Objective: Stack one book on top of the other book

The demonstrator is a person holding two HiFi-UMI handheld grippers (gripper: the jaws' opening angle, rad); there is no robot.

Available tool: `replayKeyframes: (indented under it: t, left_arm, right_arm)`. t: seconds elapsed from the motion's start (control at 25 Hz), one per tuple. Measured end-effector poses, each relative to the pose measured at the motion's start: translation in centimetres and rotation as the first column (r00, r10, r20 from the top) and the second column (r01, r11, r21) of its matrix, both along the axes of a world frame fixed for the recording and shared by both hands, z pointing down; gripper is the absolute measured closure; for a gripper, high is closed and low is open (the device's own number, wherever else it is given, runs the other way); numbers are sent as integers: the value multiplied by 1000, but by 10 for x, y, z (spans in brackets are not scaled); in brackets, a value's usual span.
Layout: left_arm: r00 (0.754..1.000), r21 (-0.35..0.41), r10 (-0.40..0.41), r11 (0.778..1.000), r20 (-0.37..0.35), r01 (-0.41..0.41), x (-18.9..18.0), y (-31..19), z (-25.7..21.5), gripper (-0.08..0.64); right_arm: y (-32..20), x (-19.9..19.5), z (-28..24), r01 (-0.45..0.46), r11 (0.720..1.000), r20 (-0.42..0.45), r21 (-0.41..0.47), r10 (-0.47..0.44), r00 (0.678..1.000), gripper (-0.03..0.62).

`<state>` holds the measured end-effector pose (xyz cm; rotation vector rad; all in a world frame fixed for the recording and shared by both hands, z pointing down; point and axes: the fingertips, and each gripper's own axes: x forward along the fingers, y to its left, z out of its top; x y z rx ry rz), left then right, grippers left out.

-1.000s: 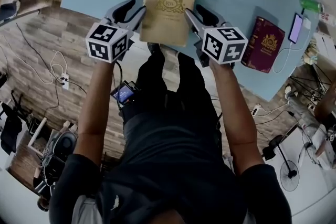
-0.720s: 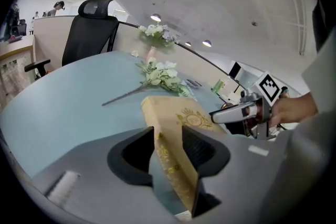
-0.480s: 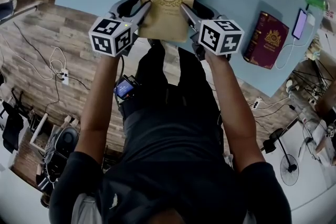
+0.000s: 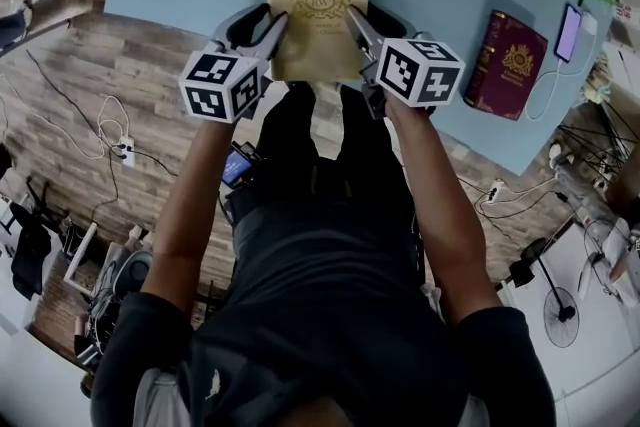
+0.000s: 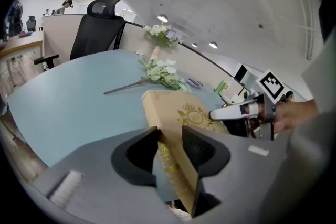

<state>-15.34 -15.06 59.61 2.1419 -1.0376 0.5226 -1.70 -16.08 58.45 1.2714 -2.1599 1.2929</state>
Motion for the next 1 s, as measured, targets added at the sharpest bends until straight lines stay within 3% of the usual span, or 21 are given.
replayKeyframes:
  t: [0.48,1.0]
  left_arm:
    - [999,80,41,996,30,-44,26,2,-46,385]
    - [989,147,147,978,5,-146,106,4,-97,383]
  right_arm:
    - [10,28,-49,-66,994,-11,83,67,998,479]
    - [21,108,-105,-174,969,-21,176,180,983,477]
